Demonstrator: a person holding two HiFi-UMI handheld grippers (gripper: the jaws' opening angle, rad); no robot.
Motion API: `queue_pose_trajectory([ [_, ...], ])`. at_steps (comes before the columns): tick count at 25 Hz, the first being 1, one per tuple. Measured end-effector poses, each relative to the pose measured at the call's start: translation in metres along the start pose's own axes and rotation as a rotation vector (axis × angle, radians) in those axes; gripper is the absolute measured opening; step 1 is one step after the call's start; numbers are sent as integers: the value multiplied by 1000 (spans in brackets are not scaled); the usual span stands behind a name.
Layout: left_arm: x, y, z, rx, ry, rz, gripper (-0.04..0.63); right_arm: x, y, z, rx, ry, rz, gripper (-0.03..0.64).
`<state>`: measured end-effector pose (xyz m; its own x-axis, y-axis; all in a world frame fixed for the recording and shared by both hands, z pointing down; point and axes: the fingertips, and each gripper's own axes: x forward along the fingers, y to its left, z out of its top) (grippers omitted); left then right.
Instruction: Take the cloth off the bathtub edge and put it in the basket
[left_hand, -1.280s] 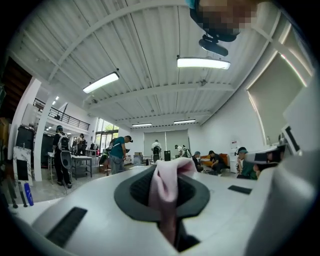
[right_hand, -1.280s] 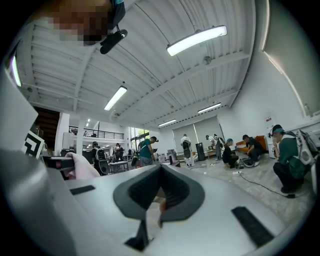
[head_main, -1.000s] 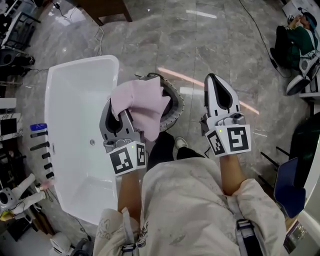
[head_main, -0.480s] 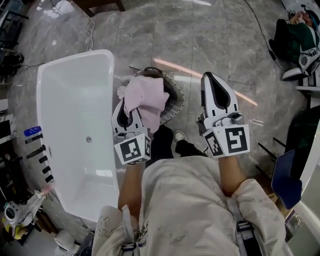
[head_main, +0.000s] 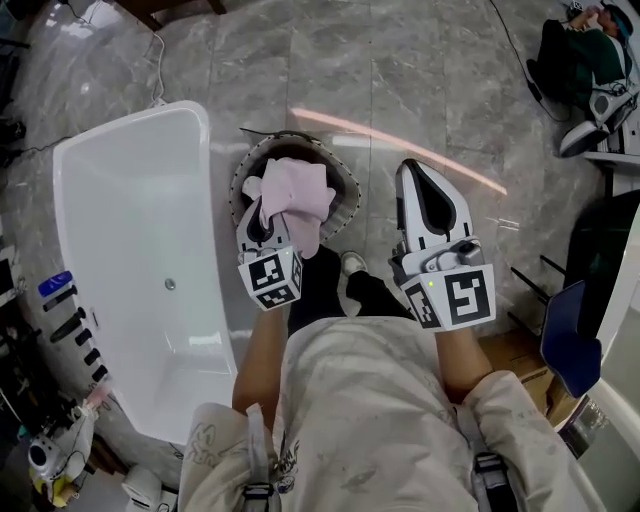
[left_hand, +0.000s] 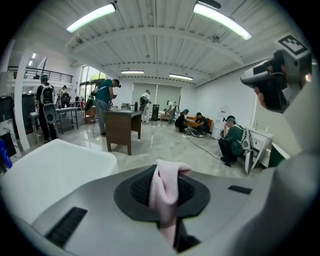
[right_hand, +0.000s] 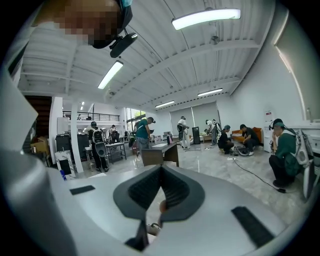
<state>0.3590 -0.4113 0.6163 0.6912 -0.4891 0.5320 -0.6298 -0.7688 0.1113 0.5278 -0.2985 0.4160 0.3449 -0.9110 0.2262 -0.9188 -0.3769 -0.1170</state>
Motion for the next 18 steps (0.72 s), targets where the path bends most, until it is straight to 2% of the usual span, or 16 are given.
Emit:
queue_pose_trajectory([
  [4,28,3,-38,-33,95,-6,26,-3,-7,-14,-5,40,-19,-12],
  [8,62,6,-79,-4,208,-18,26,-5,-12,-22,0,66,-47,-12],
  [10,76,9,-107,-35,289,-14,26,-7,-12,-25,-3,77,-56,-12],
  [12,89,17,-145,-69,403,-3,26,-9,-12,-29,-5,84,-64,-12],
  [15,103,29,-200,-50,570,9,26,-11,-15,-34,-13,102,-70,-12],
  [18,102,39,-226,-91,654,45,26,-13,-18,-39,-20,123,-77,-12],
])
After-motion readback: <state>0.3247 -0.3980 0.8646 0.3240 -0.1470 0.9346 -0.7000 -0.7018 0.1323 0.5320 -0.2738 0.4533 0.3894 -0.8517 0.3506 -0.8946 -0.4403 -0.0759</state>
